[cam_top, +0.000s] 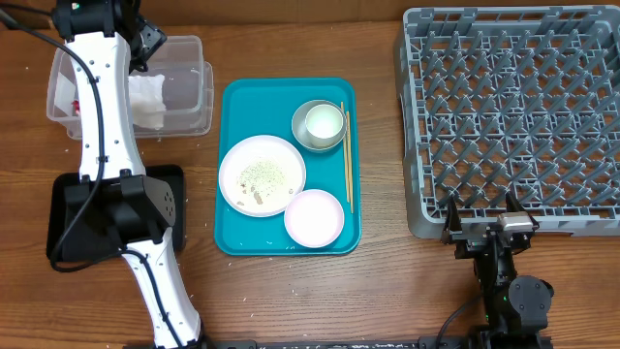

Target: Sort waste into correct bins and load items into the dishwasher

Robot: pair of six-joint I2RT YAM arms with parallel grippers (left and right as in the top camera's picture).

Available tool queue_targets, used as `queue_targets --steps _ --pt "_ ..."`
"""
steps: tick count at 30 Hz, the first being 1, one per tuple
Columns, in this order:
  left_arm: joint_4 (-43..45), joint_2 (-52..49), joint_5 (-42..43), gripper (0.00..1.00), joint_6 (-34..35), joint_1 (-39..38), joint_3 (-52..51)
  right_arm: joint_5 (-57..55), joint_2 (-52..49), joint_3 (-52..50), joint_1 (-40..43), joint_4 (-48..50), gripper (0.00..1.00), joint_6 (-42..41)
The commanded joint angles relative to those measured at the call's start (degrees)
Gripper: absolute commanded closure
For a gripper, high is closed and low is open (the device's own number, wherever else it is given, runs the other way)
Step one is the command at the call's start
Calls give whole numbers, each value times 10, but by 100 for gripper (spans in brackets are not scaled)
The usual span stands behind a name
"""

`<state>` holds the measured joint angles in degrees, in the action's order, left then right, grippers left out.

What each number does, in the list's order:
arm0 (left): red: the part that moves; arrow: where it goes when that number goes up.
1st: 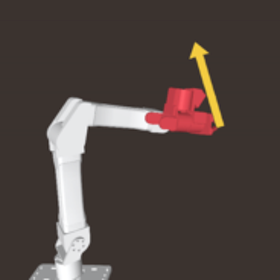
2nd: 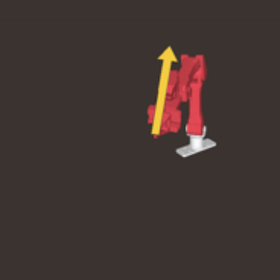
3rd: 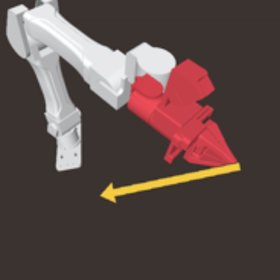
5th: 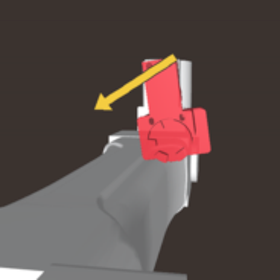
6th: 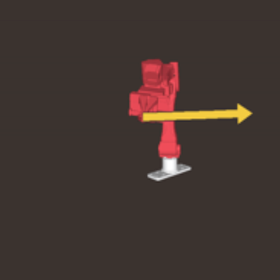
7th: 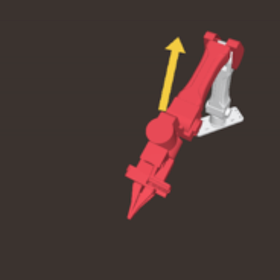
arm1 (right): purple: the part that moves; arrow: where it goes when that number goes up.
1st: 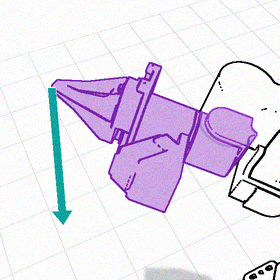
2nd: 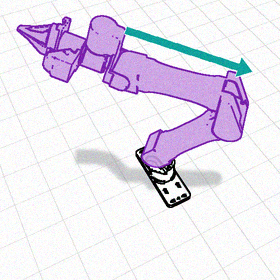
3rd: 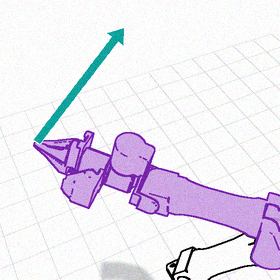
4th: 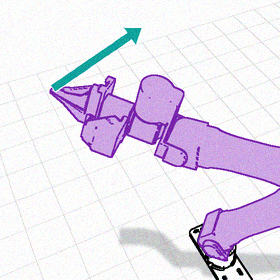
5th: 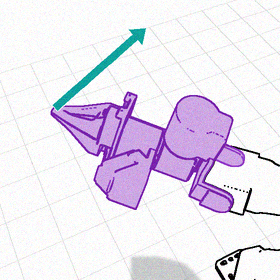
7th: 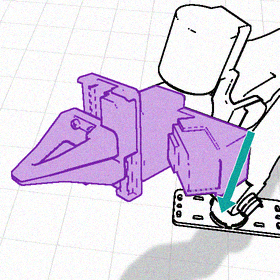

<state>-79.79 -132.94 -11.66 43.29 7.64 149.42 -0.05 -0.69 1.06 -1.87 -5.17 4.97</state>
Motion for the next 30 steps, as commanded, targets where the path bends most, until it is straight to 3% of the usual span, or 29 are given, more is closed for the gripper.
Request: queue_targets --steps 1,7,14,18,21,25,26,30 --pt "-2 79 12 20 -27 3 5 -3 5 -6 2 3 0 4" --pt "-49 195 36 20 -38 2 5 -3 5 -6 2 3 0 4" --pt "-130 302 195 20 -99 -5 5 -3 5 -6 2 3 0 4" --pt "-170 344 179 22 -137 -7 3 -3 5 -6 2 3 0 4" --pt "-170 368 163 21 -124 -2 3 -3 5 -6 2 3 0 4" --pt "-170 400 135 15 -124 7 3 -3 5 -6 2 3 0 4" --pt "-170 407 113 0 -119 9 3 -3 5 -6 2 3 0 4" --pt "-170 424 6 0 -75 27 3 -3 5 -6 2 3 0 4"
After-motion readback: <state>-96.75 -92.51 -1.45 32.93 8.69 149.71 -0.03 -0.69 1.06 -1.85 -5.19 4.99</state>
